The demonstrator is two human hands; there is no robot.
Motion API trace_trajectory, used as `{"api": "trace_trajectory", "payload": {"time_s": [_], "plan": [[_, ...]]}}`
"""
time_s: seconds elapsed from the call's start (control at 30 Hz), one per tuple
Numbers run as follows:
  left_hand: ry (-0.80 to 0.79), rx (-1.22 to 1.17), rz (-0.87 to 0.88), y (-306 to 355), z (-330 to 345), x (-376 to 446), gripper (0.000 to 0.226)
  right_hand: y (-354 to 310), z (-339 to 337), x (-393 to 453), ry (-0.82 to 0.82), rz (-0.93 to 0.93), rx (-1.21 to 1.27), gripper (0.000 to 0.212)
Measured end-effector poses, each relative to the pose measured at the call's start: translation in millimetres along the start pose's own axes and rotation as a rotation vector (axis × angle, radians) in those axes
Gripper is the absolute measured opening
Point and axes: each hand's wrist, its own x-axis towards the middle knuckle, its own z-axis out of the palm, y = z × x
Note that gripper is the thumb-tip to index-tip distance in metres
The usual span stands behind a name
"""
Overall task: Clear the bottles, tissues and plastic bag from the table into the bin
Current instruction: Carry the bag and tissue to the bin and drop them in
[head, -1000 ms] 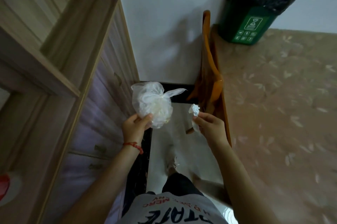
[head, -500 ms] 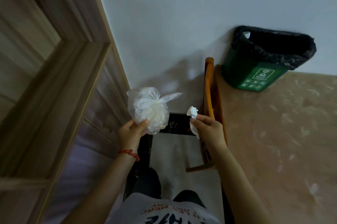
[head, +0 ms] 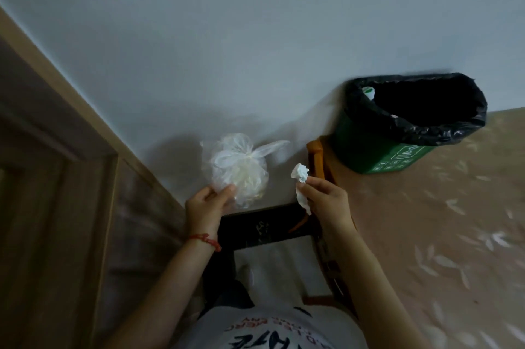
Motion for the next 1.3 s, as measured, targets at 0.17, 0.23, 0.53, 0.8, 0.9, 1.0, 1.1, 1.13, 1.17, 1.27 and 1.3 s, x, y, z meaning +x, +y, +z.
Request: {"api": "trace_trajectory", "payload": {"time_s": [0.17,0.23,0.53,0.8,0.9,1.0,1.1,1.13,1.17,1.27,1.3], "plan": [[-0.100,0.043,-0.002,17.6,28.7,42.1,0.021,-12.4,7.4,26.6,0.120,-0.007,0.079,0.007],[-0.146,0.026,-0.012,23.5,41.2,51.2,0.019,-16.3,4.6,31.9,0.164,-0.005,0.108,0.005],[-0.326,-0.058,-0.009,38.8,99.6,55.7,0.009,-32.4,-40.1,33.1,0.296,-0.003,0.231,0.006],[-0.451,-0.040,-0.042,42.1,136.3,43.1,0.010,-36.4,-77.4,27.4,0.382,0.001,0.322,0.009],[-0.496,-0.041,-0.039,44.4,146.1,37.6,0.015,-33.0,-86.6,24.5,0.398,-0.024,0.295,0.005],[-0.539,-0.059,-0.041,49.4,155.2,32.8,0.013,-32.0,-94.8,26.0,0.443,-0.032,0.276,0.005],[-0.580,-0.076,-0.019,56.4,166.0,28.1,0.011,-36.8,-99.7,29.1,0.444,-0.078,0.269,0.005],[-0.594,-0.083,-0.012,59.1,169.9,26.5,0.012,-39.9,-100.7,30.6,0.444,-0.097,0.268,0.006],[-0.608,-0.092,-0.007,61.7,174.3,25.1,0.013,-43.8,-102.0,32.1,0.446,-0.116,0.265,0.007],[-0.644,-0.115,0.003,68.5,188.3,21.0,0.013,-57.1,-107.4,36.3,0.432,-0.184,0.255,0.014],[-0.652,-0.115,0.008,70.7,193.8,19.9,0.014,-60.5,-109.6,37.0,0.424,-0.204,0.254,0.017]]}}
